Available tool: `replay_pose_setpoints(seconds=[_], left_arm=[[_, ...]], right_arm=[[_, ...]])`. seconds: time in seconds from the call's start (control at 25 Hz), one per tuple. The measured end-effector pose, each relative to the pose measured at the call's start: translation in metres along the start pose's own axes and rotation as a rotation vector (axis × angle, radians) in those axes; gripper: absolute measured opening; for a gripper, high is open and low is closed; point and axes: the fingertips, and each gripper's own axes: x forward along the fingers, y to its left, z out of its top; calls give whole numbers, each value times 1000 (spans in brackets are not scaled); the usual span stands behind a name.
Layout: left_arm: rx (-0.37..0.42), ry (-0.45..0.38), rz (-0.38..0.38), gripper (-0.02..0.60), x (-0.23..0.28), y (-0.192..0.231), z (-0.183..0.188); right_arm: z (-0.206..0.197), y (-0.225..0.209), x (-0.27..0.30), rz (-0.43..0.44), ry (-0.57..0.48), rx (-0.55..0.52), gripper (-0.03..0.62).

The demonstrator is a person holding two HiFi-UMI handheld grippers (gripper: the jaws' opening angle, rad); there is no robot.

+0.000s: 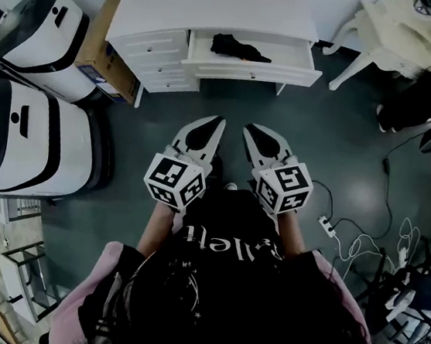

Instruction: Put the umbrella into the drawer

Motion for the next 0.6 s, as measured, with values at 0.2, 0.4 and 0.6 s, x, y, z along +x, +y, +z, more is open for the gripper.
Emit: replay_pose_setpoints(seconds=[0.2, 0.4, 0.6], left_arm=[[1, 0, 3, 17, -6, -3, -2], [8, 3, -1, 17, -7, -6, -1], [13, 10, -9, 17, -4, -15, -3]], right_arm=[[-1, 3, -5, 2, -1, -4, 60], [-3, 5, -8, 0, 0, -3, 60], [-4, 3, -15, -1, 0, -7, 60]])
